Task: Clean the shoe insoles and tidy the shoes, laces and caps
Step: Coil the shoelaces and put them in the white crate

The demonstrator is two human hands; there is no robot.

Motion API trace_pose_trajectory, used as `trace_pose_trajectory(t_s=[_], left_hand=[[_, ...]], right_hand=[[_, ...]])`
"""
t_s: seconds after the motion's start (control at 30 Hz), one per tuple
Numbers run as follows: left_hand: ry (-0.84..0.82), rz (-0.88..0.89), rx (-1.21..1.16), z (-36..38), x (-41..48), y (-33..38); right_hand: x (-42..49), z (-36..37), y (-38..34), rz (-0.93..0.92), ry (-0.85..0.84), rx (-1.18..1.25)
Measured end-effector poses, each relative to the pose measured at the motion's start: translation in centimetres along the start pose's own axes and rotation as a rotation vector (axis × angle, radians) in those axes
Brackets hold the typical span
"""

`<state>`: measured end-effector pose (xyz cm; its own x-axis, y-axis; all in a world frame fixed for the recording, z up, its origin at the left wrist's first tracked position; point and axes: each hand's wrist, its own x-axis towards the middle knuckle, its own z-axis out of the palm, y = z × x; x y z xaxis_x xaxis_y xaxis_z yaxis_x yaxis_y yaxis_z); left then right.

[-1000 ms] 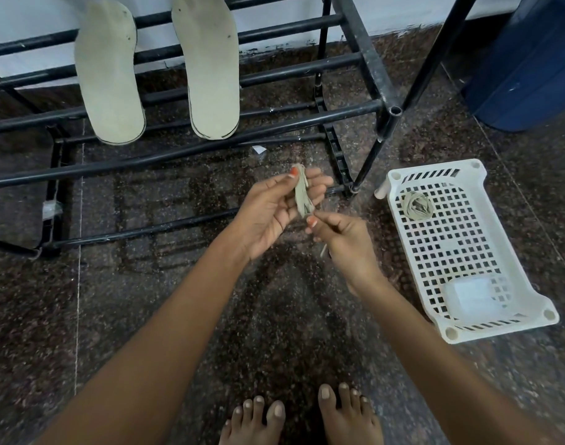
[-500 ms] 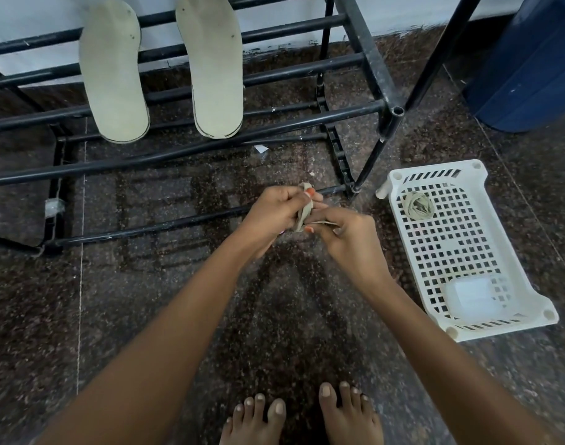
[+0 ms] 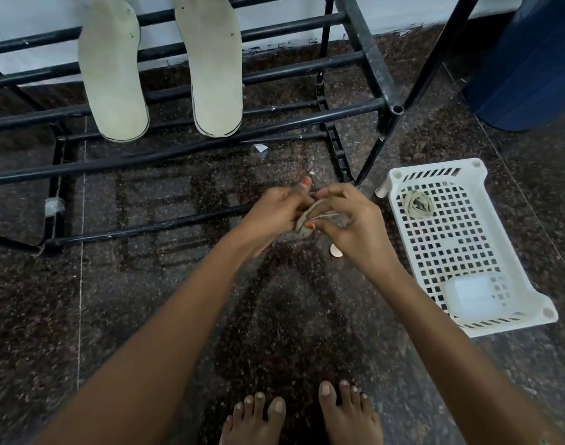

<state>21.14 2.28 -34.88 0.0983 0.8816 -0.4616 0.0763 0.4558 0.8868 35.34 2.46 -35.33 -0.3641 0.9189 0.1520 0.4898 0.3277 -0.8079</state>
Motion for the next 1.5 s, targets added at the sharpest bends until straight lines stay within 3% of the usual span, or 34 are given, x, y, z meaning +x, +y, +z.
trace_pose_trajectory(t_s=[0.23, 0.6, 0.97, 1.1, 1.33, 1.5], left_hand=[[-0.218, 0.051, 0.164, -0.5, -0.2, 0.0], [0.010, 0.179, 0.113, -0.2, 0.2, -0.6], [-0.027, 0.406, 0.334, 0.1, -0.6, -0.3], [0.099, 0.476, 0.393, 0.0, -0.2, -0.7], [0.266, 0.535, 0.453, 0.2, 0.2, -0.9], [0.233, 0.434, 0.417, 0.4, 0.1, -0.8]], right_hand=[[0.3, -0.7, 0.4, 0.083, 0.001, 0.110], [0.7, -1.6, 0.8, 0.276, -0.004, 0.340], [0.5, -1.8, 1.3, 0.412, -0.030, 0.509], [0.3, -1.8, 1.1, 0.433, -0.049, 0.565], [-0.1, -1.3, 0.6, 0.467, -0.072, 0.510], [-0.2, -0.7, 0.7, 0.400, -0.029, 0.321]])
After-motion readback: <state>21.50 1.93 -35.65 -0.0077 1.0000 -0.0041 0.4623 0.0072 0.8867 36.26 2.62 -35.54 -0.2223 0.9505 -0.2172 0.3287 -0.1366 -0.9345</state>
